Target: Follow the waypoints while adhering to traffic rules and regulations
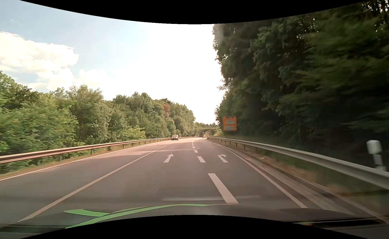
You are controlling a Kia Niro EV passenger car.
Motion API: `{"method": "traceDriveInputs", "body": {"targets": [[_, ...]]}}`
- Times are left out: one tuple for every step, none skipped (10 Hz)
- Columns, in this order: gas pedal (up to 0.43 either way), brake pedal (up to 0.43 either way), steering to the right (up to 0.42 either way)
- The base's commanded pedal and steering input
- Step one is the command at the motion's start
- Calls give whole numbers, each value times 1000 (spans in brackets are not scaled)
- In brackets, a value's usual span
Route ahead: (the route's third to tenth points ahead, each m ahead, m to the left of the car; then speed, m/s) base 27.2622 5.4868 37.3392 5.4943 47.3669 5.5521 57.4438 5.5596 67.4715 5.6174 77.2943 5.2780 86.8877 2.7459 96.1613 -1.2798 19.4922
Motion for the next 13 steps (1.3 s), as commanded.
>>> {"method": "traceDriveInputs", "body": {"targets": [[0,0,14],[0,18,11],[0,55,8],[0,85,6],[0,98,4],[0,104,3],[0,104,2],[0,110,2],[0,110,1],[0,116,0],[0,134,0],[0,140,-1],[0,146,0]]}}
